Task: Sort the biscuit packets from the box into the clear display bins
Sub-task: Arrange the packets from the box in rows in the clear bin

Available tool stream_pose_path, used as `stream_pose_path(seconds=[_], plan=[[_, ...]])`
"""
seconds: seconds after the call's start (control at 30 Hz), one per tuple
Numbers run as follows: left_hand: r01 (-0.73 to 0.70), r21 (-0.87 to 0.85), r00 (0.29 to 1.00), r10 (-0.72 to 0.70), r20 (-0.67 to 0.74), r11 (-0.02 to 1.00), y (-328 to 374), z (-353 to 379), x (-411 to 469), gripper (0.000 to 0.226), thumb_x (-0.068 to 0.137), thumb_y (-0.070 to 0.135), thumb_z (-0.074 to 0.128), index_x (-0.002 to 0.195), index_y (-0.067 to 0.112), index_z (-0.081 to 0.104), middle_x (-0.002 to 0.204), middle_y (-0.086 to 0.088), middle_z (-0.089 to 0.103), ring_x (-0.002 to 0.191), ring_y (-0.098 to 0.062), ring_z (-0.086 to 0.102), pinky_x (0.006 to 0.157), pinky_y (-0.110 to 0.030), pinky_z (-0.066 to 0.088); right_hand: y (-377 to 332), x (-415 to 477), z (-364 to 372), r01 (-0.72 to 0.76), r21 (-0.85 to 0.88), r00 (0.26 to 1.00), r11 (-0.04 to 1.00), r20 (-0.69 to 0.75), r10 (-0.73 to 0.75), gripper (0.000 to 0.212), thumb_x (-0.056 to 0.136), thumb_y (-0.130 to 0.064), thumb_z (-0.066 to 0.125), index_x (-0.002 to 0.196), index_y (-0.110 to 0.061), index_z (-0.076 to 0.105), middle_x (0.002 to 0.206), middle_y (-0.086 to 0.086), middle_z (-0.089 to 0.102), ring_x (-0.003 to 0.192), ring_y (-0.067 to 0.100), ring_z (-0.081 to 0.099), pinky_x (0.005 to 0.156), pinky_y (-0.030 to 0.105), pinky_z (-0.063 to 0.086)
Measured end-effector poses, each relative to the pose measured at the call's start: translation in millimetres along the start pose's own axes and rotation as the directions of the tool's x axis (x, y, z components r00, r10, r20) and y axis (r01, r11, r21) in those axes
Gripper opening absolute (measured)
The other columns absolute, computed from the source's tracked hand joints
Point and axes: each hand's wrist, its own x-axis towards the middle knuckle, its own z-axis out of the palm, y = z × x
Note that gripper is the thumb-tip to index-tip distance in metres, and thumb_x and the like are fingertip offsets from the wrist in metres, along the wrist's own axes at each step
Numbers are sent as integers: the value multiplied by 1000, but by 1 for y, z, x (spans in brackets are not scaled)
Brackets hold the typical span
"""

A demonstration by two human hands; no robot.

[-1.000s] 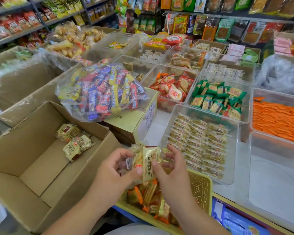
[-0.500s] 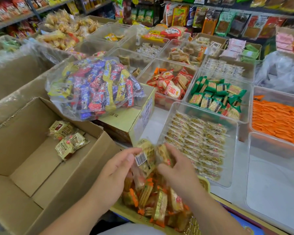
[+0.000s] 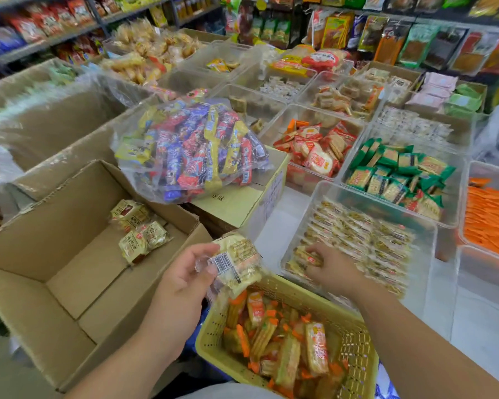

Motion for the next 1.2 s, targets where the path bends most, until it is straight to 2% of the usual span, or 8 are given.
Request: stream_pose_path(seconds=[0.17, 0.3, 0.43, 0.53, 0.63, 0.77, 0.93, 1.2], plan=[[-86, -21, 995, 84, -55, 996, -4, -12, 1, 83, 98, 6, 66, 141, 71, 38, 126, 9, 71, 118, -1, 64, 90, -23, 51, 12, 8, 2, 128, -247, 991, 961, 58, -117, 60, 96, -38, 56, 154, -35, 37, 159, -1, 41, 138, 26, 44, 111, 39, 39], [-357, 375, 915, 401, -44, 855, 13, -16, 5, 67, 95, 23, 67, 138, 69, 43, 119, 32, 68, 113, 7, 62, 88, -14, 49, 6, -8, 0, 92, -297, 993, 950, -45, -111, 67, 97, -54, 53, 157, -34, 31, 163, 0, 33, 150, 29, 28, 120, 47, 28], [-744, 650, 423, 862, 279, 155, 43, -19, 18, 27, 87, 5, 68, 111, 13, 78, 104, 3, 77, 91, -23, 72, 80, -44, 56, -31, -42, -7, 195, -40, 941, 980, -273, -199, 53, 98, -53, 56, 146, -31, 49, 148, -6, 51, 137, 17, 46, 113, 40, 38], [-767, 639, 254, 891, 377, -52, 54, -11, 20, 8, 88, 7, 77, 83, 10, 83, 108, 0, 79, 90, -26, 75, 78, -46, 56, -73, -77, -14, 243, 535, 966, 809, -209, -152, 40, 92, -67, 52, 122, -46, 66, 126, -18, 67, 124, 7, 60, 98, 34, 51], [-793, 604, 216, 889, 403, -81, 55, -2, 19, 4, 83, 8, 85, 82, 10, 83, 110, -1, 79, 90, -27, 76, 79, -45, 56, -101, -102, -18, 200, 840, 965, 505, -80, -250, 42, 89, -59, 57, 121, -35, 72, 113, 3, 73, 111, 26, 69, 86, 41, 59], [-836, 549, 257, 877, 405, -9, 52, 11, 20, 7, 81, -1, 82, 83, 5, 82, 110, -4, 78, 92, -29, 75, 83, -43, 58, -111, -119, -19, 270, 854, 933, 444, -117, -341, 49, 84, -48, 71, 131, -39, 63, 117, 12, 67, 102, 28, 70, 88, 46, 58], [-808, 429, 530, 817, 226, 405, 47, 26, 24, 13, 85, 8, 66, 92, 8, 76, 110, 3, 73, 100, -18, 71, 91, -38, 57, -90, -130, -27, 431, 665, 897, 611, -243, -369, 72, 74, -51, 81, 137, -59, 47, 138, -16, 54, 122, 8, 61, 93, 28, 56], [-904, 403, 352, 790, 502, 147, 18, 70, 51, 22, 84, -2, 76, 101, 11, 77, 99, 0, 76, 89, -21, 70, 78, -42, 54, -63, -128, -12, 472, -224, 690, 853, -509, -515, 53, 75, -34, 84, 126, -29, 67, 123, -11, 62, 115, 11, 52, 100, 28, 43]])
